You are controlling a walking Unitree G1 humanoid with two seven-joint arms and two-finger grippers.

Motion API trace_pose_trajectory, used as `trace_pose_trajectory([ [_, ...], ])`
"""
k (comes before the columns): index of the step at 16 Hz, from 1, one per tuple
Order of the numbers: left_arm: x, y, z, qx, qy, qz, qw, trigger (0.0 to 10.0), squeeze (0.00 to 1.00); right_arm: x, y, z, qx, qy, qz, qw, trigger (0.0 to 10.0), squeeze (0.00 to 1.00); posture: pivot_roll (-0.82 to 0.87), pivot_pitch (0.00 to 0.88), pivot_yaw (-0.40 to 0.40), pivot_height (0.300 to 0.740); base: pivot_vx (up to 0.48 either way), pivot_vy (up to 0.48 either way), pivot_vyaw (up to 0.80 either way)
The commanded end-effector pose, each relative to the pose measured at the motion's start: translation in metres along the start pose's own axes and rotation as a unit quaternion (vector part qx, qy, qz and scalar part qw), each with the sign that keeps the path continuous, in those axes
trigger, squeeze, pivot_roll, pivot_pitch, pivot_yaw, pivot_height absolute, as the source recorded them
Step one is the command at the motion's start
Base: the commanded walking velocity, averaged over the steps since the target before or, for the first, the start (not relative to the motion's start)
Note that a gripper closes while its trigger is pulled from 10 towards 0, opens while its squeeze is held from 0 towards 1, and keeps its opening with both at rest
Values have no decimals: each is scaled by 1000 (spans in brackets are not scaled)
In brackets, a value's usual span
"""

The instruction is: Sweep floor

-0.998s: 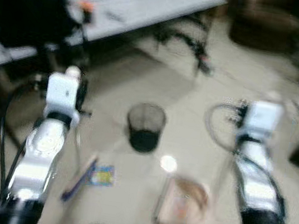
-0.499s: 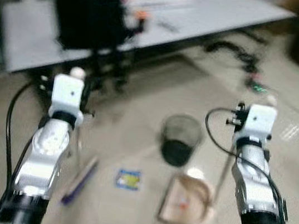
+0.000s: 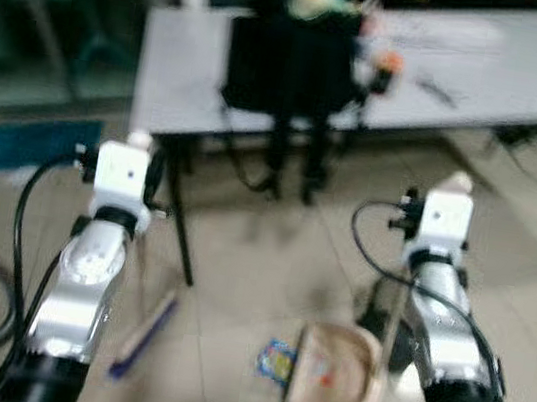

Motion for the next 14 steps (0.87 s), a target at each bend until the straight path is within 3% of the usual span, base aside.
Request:
trace_pose_trajectory([
  [1, 5, -1, -7, 5, -14, 12, 1000, 10000, 0, 10, -1, -13, 19, -8, 23, 1000, 10000, 0, 30, 0, 52, 740, 416, 0, 0],
  [3, 3, -1, 0, -12, -1, 13, 1000, 10000, 0, 8, 3, -11, 16, -9, 15, 1000, 10000, 0, 22, 0, 55, 740, 409, 0, 0],
  [5, 1, -1, 7, -25, 6, 9, 1000, 10000, 0, 2, 6, -5, -1, -26, -4, 1000, 10000, 0, 18, 2, 56, 740, 377, 0, -800],
  [8, -2, 0, 11, -35, 15, 3, 999, 10000, 0, -3, 9, -1, -3, -16, -13, 1000, 10000, 0, 14, 9, 55, 740, 335, 0, -800],
  [14, -12, 5, 19, -55, 31, -9, 998, 10000, 0, -7, 17, -2, 4, 29, -28, 999, 10000, 0, 9, 32, 55, 740, 0, 0, 0],
])
Point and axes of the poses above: a point about 5 cm out from each wrist's last joint towards the gripper, its own y axis pointing back from the gripper into the wrist, its own x axis along the axis of the wrist's last joint, z = x × y, the point moved 3 cm from there along -y, pointing out of the wrist towards the gripper, and after that the axes turned 8 degrees about -y, right-handed, at the moved point
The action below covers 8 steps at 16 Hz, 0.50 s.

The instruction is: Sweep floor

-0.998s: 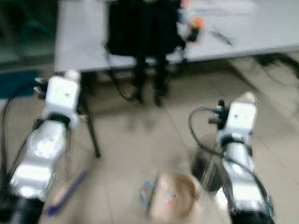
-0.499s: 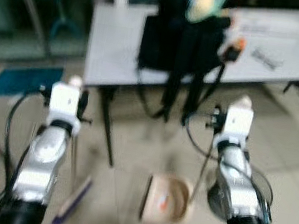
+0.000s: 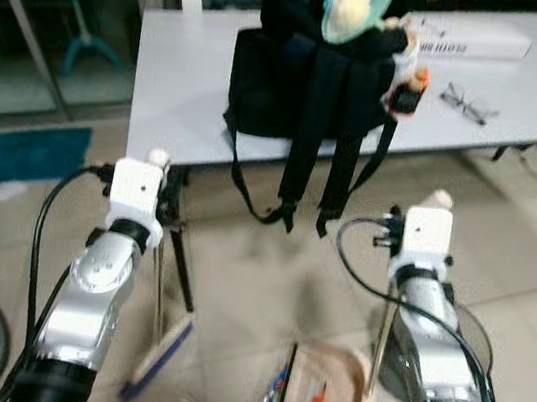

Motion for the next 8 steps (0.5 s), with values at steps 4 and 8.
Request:
trace_pose_trajectory([
  [4, 4, 0, -3, 1, -6, 14, 1000, 10000, 0, 11, -1, 3, -6, 19, 14, 1000, 10000, 0, 7, 40, 55, 740, 0, 0, 0],
  [8, 4, 0, 0, -9, -21, 15, 1000, 10000, 0, 9, 0, 3, -9, 18, 5, 1000, 10000, 0, 6, 41, 58, 740, 0, -78, 0],
])
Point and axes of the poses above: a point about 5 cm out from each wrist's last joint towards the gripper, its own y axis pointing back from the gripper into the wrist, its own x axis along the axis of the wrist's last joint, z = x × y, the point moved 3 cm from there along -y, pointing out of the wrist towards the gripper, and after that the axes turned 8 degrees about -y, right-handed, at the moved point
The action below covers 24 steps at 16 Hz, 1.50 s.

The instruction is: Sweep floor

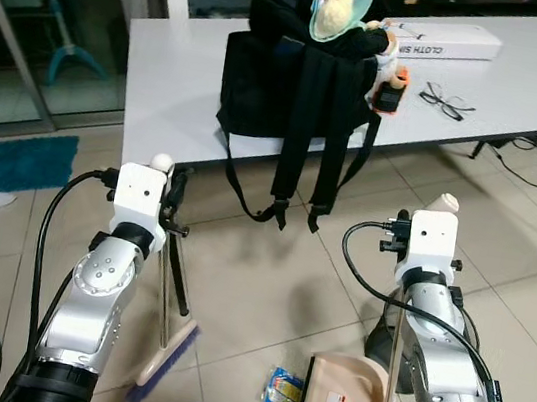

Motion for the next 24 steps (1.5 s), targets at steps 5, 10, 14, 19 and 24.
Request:
trace_pose_trajectory([
  [5, 6, -1, -2, -3, -21, 14, 1000, 10000, 0, 8, 0, -2, -7, -7, 6, 1000, 10000, 0, 10, 37, 58, 740, 0, -342, 0],
  [10, 5, -2, -1, -7, 5, 11, 1000, 10000, 0, 7, -1, -5, -5, -20, 1, 1000, 10000, 0, 12, 34, 60, 740, 0, -280, 0],
  [14, 6, -3, -5, 2, -3, 13, 1000, 10000, 0, 6, -1, -6, -6, -30, 1, 1000, 10000, 0, 14, 34, 60, 740, 0, 358, 0],
  [19, 4, -4, -10, 15, 1, 12, 1000, 10000, 0, 10, 0, 0, -25, -32, 19, 999, 10000, 0, 13, 39, 66, 740, 0, 0, 0],
  [24, 5, -4, -9, 12, 2, 14, 1000, 10000, 0, 10, 1, 1, -29, -26, 22, 999, 10000, 0, 16, 31, 63, 740, 0, 0, 0],
])
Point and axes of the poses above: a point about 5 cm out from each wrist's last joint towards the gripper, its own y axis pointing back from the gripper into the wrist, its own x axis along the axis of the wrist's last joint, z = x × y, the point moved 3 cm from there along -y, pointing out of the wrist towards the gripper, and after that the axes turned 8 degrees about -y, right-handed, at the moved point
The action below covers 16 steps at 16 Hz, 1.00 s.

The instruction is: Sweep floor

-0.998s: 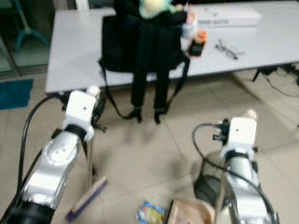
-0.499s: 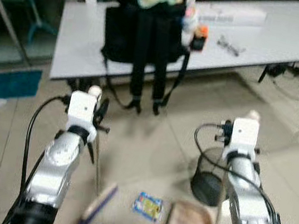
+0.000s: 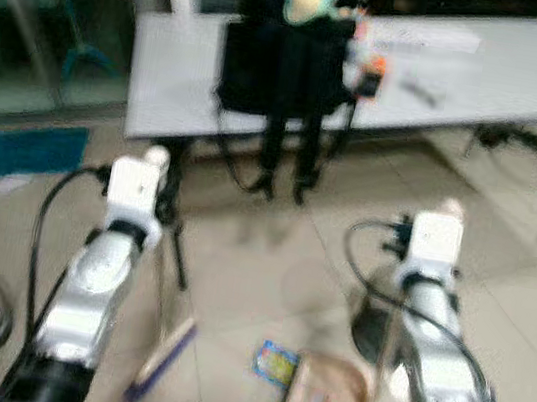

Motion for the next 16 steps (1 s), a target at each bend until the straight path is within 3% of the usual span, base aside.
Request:
trace_pose_trajectory([
  [1, 4, -1, -3, 2, -8, 8, 1000, 10000, 0, 13, -1, -3, 2, -1, 28, 1000, 10000, 0, 16, 30, 63, 740, 0, 0, 0],
  [13, 4, -5, 0, -1, -13, 13, 1000, 10000, 0, 14, -3, 4, -14, 11, 43, 999, 10000, 0, 18, 43, 72, 740, 0, 0, 0],
  [16, 8, -12, 3, 4, -21, 36, 999, 10000, 0, 15, -14, 9, -30, 45, 55, 997, 10000, 0, 26, 75, 65, 740, 0, 0, 0],
])
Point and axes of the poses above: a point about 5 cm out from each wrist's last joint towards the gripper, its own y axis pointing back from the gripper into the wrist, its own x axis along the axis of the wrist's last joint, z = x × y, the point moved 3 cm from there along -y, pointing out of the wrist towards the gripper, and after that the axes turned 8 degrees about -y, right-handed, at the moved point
